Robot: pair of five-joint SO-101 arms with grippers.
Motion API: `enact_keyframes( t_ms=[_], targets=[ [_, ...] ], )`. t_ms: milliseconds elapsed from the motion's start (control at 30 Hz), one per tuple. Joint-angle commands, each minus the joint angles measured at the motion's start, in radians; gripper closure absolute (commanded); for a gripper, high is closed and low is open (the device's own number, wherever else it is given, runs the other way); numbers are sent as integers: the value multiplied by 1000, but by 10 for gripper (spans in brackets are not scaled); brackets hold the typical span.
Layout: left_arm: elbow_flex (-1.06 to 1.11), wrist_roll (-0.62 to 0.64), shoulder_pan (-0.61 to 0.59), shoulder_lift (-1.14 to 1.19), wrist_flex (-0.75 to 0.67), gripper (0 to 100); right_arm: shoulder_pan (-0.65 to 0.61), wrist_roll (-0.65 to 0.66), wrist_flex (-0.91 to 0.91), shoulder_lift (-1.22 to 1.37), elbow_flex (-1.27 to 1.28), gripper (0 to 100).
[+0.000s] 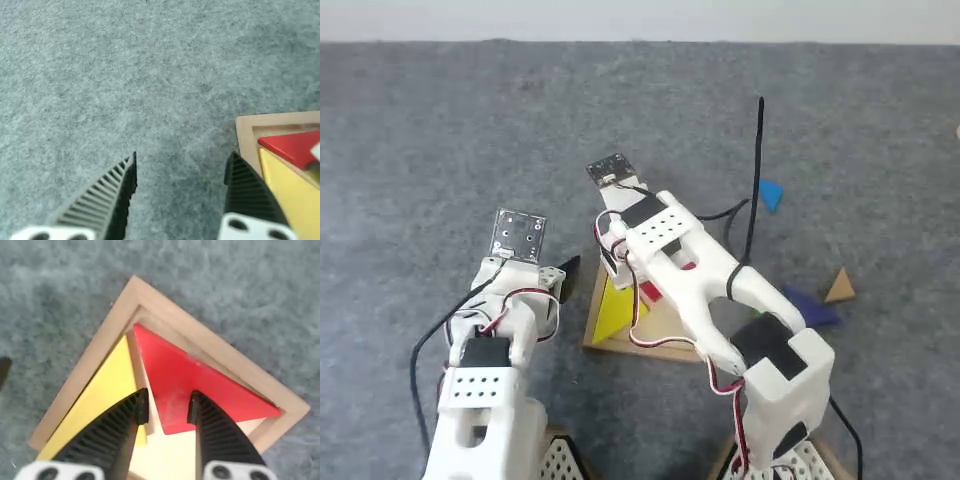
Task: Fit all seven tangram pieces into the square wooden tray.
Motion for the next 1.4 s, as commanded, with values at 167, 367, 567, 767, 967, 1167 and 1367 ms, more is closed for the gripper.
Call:
enact_keyframes(
  t_ms=[167,367,567,767,967,1167,1367],
  targets=[
    [-8,5,-3,-21,-26,720,-64,31,2,-196,55,847],
    [-8,5,-5,-23,-26,720,-162,31,-59,-291,199,846],
    [-8,5,-5,-23,-26,720,-119,38,-93,-203,206,845],
    [-8,5,-5,-21,-26,720,-4,100,-19,-53,51,845],
    [-8,5,-5,-21,-26,720,53,161,1,41,-60,846],
    [-8,5,-5,-21,-26,720,51,173,24,-76,-78,846],
    [-7,5,-5,-23,-26,720,79,190,160,-371,-43,846]
  ],
)
